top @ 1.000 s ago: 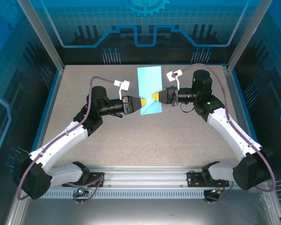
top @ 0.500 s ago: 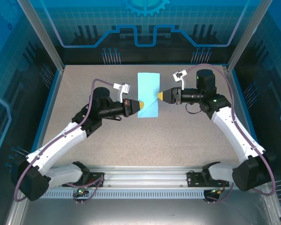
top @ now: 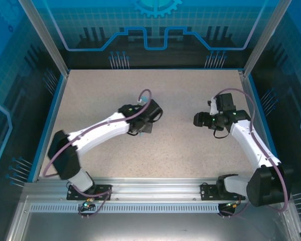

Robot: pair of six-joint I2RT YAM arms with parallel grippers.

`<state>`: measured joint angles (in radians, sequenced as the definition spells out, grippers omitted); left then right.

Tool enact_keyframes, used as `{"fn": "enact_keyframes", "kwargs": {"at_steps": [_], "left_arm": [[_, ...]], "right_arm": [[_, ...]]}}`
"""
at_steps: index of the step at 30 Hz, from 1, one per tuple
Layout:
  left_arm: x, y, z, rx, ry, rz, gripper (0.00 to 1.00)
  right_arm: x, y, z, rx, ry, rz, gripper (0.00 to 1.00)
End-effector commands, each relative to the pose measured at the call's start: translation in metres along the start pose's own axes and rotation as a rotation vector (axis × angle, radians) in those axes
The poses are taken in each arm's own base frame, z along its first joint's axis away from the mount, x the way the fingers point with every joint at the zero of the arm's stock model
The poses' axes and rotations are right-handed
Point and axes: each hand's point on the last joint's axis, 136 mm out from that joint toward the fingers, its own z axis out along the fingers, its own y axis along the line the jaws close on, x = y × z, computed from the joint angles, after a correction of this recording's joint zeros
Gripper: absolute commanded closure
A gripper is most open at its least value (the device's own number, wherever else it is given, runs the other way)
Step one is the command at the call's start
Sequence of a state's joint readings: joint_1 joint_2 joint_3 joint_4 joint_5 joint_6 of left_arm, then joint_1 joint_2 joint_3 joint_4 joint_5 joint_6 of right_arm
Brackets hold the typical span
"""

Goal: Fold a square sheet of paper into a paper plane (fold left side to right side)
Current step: Turn over the paper at the center of the table.

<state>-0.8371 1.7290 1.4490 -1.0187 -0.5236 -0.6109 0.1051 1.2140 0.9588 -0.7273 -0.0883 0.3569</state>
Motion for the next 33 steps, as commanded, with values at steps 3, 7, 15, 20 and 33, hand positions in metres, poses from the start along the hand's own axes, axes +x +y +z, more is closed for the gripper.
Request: {"fn": "enact_keyframes", "kwargs": {"at_steps": [3,7,15,20,33], "left_arm": [[0.012,-0.001,0.012,-0.264,0.079,0.085,1.00],[0.021,-0.037,0.036,-0.240,0.168,0.139,1.00],[0.023,-0.101,0.062,-0.028,0.293,0.166,0.88],[0.007,-0.142,0.057,0.229,0.338,0.106,0.63],[-0.053,-0.092,-0.005,0.633,0.149,-0.169,0.30]], "right_arm": [[-0.002,-0.014,-0.004,0.049,-0.024,0.002,0.22],[0.002,-0.016,-0.002,0.043,-0.014,0.008,0.22],[0.015,-0.015,0.008,0.017,0.028,0.012,0.21],[0.021,-0.009,0.012,-0.026,0.057,0.005,0.21],[0.018,0.093,0.048,-0.449,0.157,-0.034,0.28]]}}
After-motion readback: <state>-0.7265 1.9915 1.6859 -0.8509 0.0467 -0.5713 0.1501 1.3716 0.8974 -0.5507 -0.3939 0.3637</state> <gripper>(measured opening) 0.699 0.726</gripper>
